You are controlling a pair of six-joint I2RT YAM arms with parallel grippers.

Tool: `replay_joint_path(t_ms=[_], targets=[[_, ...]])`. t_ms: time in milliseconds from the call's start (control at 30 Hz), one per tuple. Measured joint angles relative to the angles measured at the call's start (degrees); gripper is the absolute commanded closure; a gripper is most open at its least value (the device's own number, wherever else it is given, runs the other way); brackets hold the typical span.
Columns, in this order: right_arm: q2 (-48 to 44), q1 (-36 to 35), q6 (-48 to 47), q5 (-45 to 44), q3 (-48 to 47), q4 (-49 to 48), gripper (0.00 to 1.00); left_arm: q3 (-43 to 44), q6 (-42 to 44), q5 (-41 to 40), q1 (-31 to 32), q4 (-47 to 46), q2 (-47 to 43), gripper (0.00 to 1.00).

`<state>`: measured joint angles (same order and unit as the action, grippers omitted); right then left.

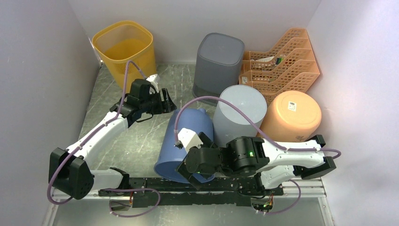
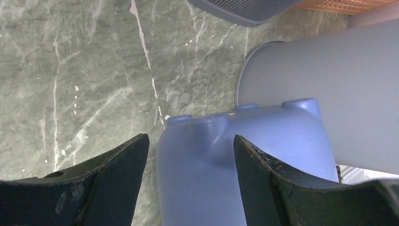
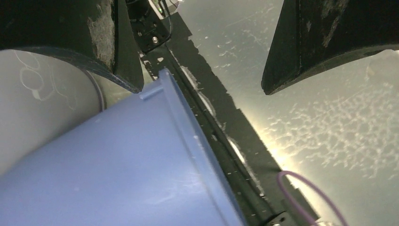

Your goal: Turn the large container upside down

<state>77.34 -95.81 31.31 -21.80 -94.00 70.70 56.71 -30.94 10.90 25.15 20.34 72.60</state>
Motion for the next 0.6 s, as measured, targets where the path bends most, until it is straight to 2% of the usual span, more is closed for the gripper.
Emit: replay_joint_path(t_ms=[133, 333, 600], targets=[[-0.1, 0.0, 3.7, -6.6, 1.3, 1.7, 0.0, -0.1, 0.0, -0.2, 0.1, -0.7, -0.1, 0.22], [0.1, 0.0, 4.4, -14.7, 4.2, 1.8, 0.0, -0.2, 0.0, -0.4, 0.1, -0.8, -0.7, 0.22], [0.4, 0.0, 3.9, -18.8, 6.6, 1.0, 0.0, -0.4, 0.0, -0.5, 0.1, -0.8, -1.1, 0.22]])
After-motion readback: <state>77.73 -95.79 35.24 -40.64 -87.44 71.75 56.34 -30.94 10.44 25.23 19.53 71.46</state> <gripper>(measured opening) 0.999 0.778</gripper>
